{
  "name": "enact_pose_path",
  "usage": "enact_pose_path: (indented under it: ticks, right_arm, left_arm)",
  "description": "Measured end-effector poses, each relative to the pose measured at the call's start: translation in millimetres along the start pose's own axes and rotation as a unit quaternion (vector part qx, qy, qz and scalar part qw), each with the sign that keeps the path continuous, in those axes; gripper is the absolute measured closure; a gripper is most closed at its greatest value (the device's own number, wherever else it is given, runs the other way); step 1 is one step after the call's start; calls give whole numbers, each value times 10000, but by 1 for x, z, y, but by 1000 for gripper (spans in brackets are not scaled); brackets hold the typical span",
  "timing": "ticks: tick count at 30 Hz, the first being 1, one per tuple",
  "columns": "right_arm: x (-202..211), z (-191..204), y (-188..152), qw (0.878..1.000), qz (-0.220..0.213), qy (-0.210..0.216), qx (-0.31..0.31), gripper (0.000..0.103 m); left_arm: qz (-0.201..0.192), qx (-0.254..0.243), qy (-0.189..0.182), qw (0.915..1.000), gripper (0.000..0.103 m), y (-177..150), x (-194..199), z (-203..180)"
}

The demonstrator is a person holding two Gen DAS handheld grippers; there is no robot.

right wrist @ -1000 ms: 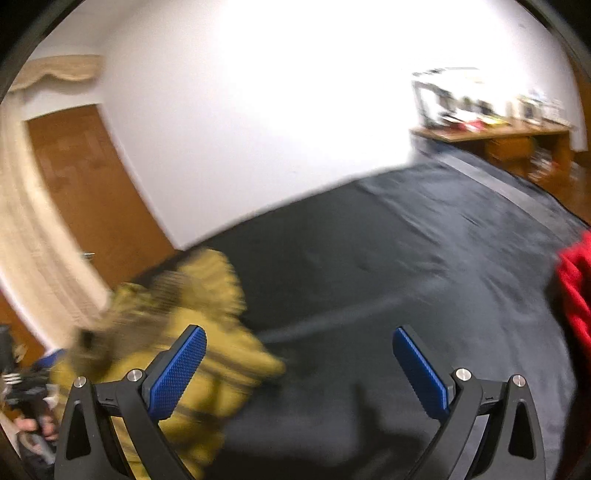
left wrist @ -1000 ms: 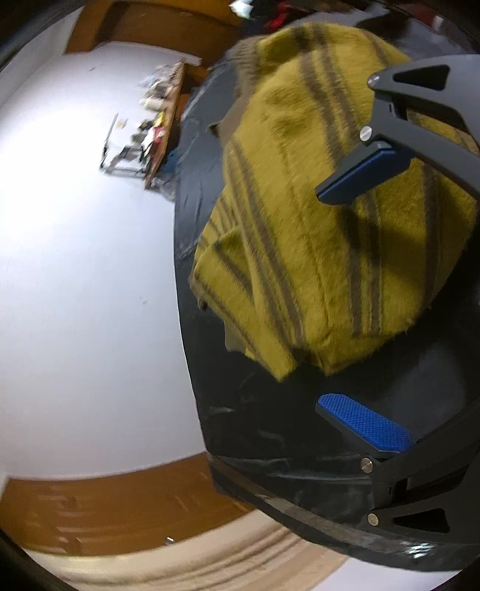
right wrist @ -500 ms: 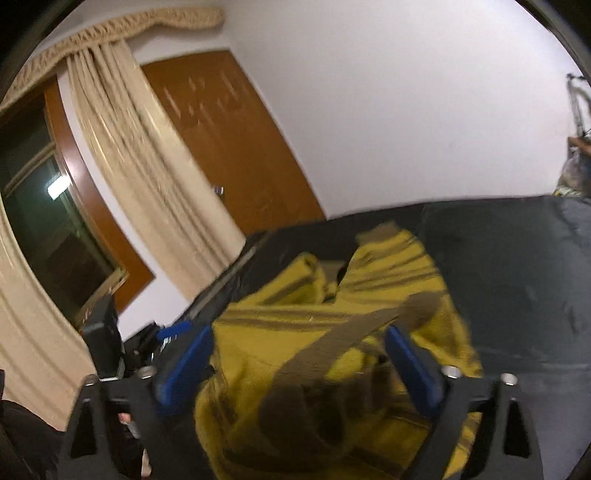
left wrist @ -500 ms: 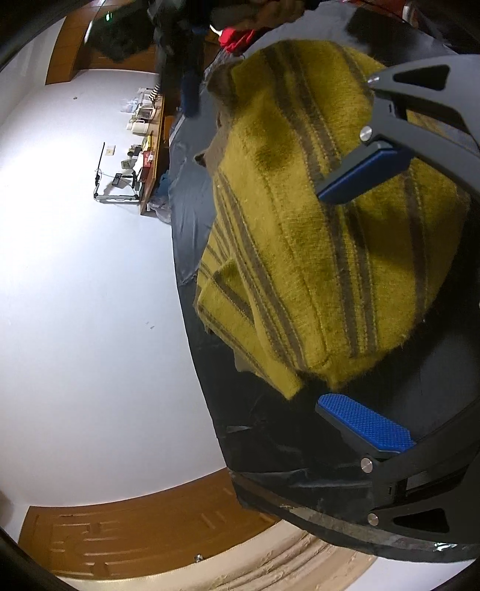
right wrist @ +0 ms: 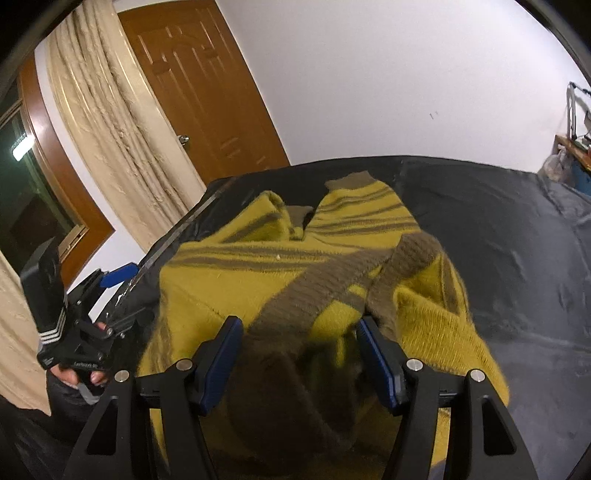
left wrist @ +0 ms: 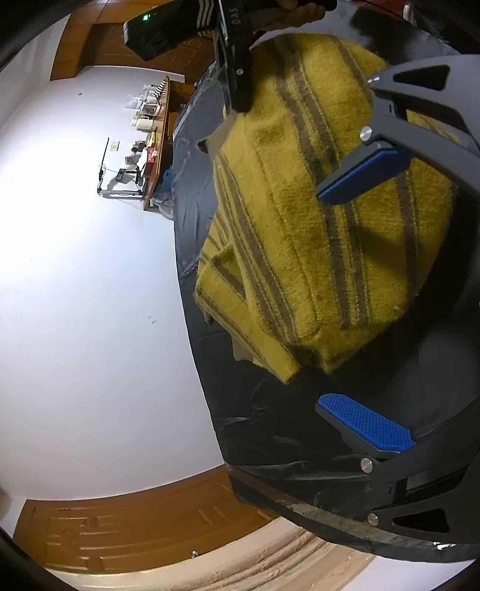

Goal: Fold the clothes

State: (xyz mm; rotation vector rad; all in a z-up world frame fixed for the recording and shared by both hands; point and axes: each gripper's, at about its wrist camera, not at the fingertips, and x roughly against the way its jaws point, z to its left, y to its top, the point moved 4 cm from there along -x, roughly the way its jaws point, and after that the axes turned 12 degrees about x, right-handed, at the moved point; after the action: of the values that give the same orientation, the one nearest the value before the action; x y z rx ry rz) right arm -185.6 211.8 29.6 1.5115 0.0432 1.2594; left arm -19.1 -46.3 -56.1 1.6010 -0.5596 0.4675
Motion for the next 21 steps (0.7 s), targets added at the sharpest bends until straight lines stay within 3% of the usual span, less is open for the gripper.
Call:
enact_pose_path:
  ticks: [7,13,14,17,21]
  right_arm:
    - [1,24,-3,9968,49,691,395,37]
    - [12,48,-6,9881,-255,1151,991,57]
    - [15,51,-5,9867,-338,1182,1068,65]
    - [22,57,-2,9834,-529,1243,1211,75]
    - [31,66,1,9787,-764,1344,1354,77]
  left_arm:
    - [-87,-356,3,9993,0,-1,7,-7]
    - [-91,-603,-326,9976,0,4,8,-11]
    - [-116,-701,-390,9967,0,5,9,-13]
    - [-201,-1141,-495,9920,0,9,9,-22]
    - [-212,-1791,-687,9812,0,6,8,-41]
